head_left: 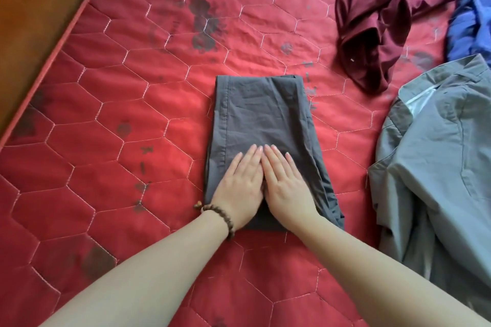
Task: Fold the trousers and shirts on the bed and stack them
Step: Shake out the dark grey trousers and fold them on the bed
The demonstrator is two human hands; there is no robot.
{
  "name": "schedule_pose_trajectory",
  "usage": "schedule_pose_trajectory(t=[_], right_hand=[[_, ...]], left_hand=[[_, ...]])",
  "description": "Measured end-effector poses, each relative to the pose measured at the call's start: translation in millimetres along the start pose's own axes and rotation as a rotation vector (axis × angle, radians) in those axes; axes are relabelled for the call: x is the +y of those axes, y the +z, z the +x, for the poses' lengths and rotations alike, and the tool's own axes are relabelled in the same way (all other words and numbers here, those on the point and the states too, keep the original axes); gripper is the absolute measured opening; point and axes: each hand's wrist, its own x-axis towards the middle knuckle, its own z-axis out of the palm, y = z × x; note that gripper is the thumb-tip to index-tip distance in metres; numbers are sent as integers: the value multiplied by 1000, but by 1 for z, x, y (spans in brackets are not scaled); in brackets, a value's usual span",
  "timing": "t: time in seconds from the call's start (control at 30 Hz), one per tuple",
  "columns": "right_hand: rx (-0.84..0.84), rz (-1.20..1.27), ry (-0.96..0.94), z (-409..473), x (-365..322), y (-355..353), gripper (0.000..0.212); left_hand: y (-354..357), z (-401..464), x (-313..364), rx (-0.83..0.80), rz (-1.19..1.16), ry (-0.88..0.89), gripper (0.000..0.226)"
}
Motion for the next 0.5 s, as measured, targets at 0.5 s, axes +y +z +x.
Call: schedule_pose_trajectory(t=[0.5], right_hand=[[90, -134, 175, 77, 71, -19, 52]], left_hand=[[-9, 93, -37, 98, 56, -113, 26]])
